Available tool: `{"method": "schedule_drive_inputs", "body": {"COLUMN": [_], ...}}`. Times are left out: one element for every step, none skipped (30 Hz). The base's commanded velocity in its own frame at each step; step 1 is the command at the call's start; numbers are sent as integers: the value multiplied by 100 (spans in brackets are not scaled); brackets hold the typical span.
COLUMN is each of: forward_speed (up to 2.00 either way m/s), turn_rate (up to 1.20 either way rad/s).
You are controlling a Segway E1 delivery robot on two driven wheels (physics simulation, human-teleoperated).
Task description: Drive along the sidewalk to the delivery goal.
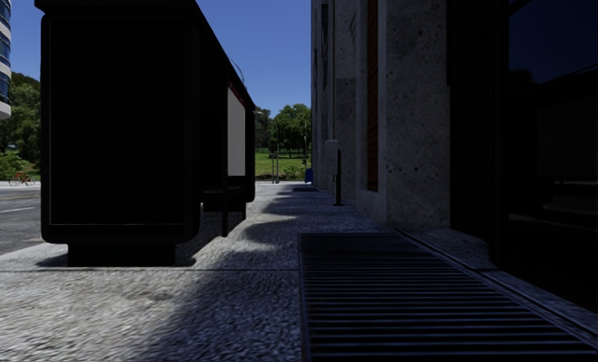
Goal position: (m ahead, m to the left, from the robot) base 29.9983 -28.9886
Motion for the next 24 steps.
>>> {"method": "schedule_drive_inputs", "body": {"forward_speed": [200,200,200,200,200,200,200,200,200,200,200,200,200,200,200,200,200,200,200,200,200,200,200,200], "turn_rate": [0,0,0,0,0,0,0,0,0,0,0,0,0,0,0,0,0,0,1,16,25,25,30,31]}}
